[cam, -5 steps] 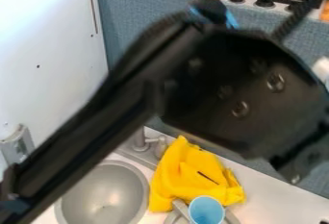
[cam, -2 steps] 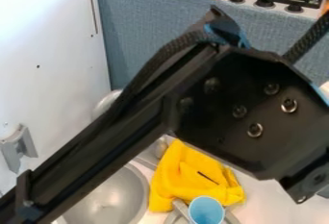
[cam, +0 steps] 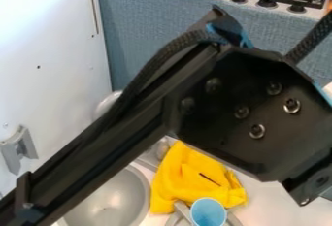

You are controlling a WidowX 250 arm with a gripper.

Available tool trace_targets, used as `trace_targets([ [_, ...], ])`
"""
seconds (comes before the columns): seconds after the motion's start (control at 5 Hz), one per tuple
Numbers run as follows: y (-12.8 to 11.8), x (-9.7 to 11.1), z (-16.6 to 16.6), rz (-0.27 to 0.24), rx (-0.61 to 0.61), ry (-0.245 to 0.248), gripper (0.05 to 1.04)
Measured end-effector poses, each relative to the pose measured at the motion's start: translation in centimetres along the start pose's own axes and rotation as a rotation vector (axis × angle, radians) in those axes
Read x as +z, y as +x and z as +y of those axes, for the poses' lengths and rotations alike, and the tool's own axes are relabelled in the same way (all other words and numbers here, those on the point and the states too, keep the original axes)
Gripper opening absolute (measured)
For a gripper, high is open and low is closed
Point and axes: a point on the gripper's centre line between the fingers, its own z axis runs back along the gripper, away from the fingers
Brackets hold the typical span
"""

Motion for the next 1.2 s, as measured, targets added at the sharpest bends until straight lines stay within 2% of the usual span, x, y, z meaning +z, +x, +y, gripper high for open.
trace_targets([
  [0.2, -0.6, 0.3, 0.3, -0.008, 0.043, -0.005, 0.995],
  [0.4, -1.7, 2.5, 0.5, -0.078, 0.087, -0.038, 0.996],
  [0.6, -4.0, 5.3, 0.6, -0.127, 0.191, -0.106, 0.997],
  [1.0, -8.5, 8.9, 3.7, -0.175, 0.311, -0.032, 0.997],
  [1.2, -11.0, 9.9, 6.5, -0.225, 0.399, -0.035, 0.997],
])
